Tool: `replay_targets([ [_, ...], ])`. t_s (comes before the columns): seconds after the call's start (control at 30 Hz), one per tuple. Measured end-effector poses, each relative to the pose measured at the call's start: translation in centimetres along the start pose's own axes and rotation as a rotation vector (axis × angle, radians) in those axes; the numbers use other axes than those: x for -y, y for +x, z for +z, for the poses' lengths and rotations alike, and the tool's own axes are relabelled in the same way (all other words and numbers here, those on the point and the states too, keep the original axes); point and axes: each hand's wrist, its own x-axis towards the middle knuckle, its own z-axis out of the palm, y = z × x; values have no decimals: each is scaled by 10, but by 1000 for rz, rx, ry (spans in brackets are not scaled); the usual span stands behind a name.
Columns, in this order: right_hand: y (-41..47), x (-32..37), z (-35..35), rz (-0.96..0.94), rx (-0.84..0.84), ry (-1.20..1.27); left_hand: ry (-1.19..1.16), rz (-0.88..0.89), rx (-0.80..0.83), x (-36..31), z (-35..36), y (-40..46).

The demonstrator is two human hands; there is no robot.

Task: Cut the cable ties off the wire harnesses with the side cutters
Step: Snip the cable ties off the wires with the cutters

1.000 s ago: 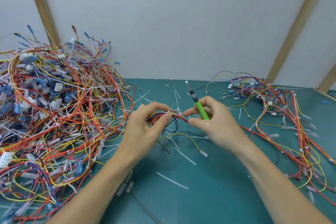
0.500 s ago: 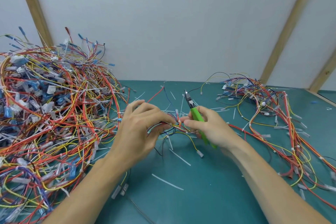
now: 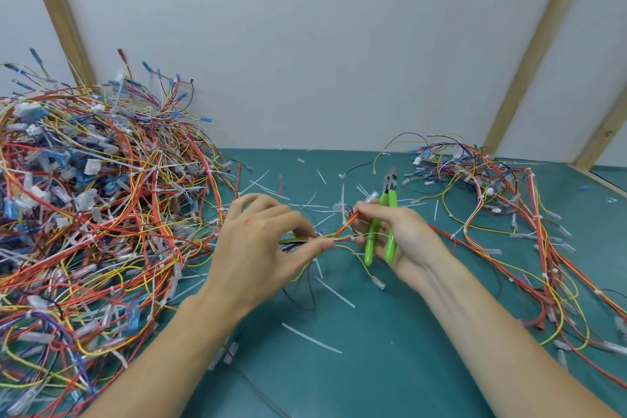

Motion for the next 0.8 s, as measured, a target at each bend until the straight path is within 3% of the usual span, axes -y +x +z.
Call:
replay_targets([
  [0.07, -3, -3, 6, -46, -22, 16, 53, -77, -13, 2, 1, 1],
  [0.2, -10, -17, 20, -91, -59, 94, 23, -73, 8, -3, 12, -3],
  [0.43, -14, -19, 27, 11, 53, 278, -50, -147, 102, 9, 26, -5],
  [0.57, -14, -6, 21, -31, 28, 7, -279, -199, 33, 16, 24, -4],
  [0.7, -10, 16, 4, -419, -153, -351, -384, -285, -27, 17, 21, -2],
  [0.8, -9, 22, -10, -726, -93, -759, -350, -284, -1, 15, 20, -1],
])
